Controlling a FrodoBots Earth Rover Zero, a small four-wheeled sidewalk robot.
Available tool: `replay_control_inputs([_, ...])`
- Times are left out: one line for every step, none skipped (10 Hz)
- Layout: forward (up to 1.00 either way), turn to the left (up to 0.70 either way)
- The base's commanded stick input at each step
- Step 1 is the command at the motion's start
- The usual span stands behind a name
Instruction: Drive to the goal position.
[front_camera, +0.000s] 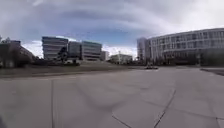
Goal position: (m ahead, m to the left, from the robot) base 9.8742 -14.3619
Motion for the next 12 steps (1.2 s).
replay_control_inputs([0.7,-0.31])
replay_control_inputs([0.7,-0.31])
replay_control_inputs([0.7,-0.12])
replay_control_inputs([0.7,0.0])
replay_control_inputs([0.7,0.0])
replay_control_inputs([0.7,0.0])
replay_control_inputs([0.7,0.0])
replay_control_inputs([0.7,0.0])
replay_control_inputs([0.7,0.0])
replay_control_inputs([0.7,0.0])
replay_control_inputs([0.7,0.0])
replay_control_inputs([0.7,0.0])
